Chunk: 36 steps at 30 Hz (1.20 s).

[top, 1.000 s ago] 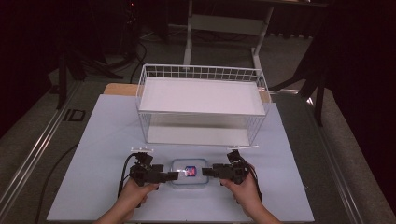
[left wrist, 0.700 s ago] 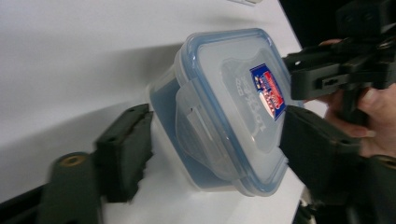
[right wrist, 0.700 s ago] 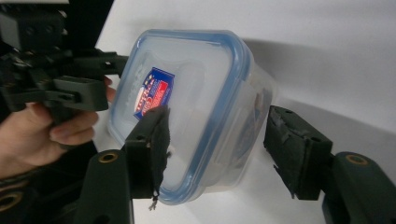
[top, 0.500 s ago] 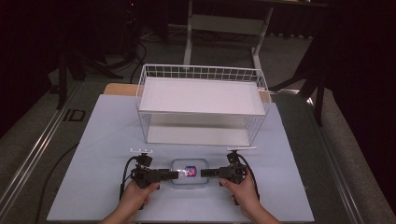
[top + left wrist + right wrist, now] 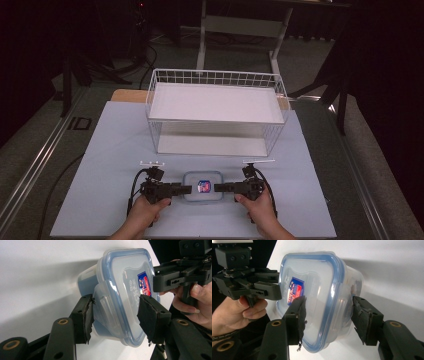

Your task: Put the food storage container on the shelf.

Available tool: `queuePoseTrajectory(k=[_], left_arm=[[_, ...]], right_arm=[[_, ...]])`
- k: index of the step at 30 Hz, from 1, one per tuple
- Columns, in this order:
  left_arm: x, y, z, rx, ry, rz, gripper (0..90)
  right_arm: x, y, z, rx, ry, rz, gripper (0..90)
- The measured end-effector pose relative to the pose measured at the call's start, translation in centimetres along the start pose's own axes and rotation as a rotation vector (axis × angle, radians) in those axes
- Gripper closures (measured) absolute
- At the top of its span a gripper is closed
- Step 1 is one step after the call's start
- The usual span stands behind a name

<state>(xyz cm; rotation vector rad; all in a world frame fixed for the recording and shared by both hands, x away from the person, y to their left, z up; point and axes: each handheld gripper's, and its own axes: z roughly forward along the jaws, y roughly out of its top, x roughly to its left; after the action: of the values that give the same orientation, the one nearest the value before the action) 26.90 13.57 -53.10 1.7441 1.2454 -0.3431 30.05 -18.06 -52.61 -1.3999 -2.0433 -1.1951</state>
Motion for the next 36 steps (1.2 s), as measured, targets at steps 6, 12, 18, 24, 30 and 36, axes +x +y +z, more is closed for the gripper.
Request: queuePoseTrajectory(k=[6,12,18,24,30,36], left_arm=[[-0.8,-0.2,-0.4,0.012,0.026,0.033,51.6],[-1.5,-0.6,-0.6,0.002,0.053,0.059,52.4],[-1.8,-0.1,-0.6,0.006,0.063,0.065,52.9],[-2.8,2.5,-0.8,-0.038,0.049,0.106,53.9],[-3.3,5.0,-0.5,-0.060,0.055,0.144,54.0],[-2.7,7.1,0.9,-0.069,0.067,0.171,53.8]], right_arm=[[0.8,-0.6,-0.3,-0.023,-0.026,-0.056,48.0],[1.5,-1.0,-0.4,-0.027,-0.055,-0.100,47.9],[1.8,-1.0,-0.7,-0.036,-0.066,-0.117,47.8],[2.1,0.8,-2.2,-0.102,-0.067,-0.146,47.8],[2.2,2.8,-3.5,-0.161,-0.074,-0.174,47.7],[0.9,4.6,-3.7,-0.204,-0.084,-0.178,47.1]])
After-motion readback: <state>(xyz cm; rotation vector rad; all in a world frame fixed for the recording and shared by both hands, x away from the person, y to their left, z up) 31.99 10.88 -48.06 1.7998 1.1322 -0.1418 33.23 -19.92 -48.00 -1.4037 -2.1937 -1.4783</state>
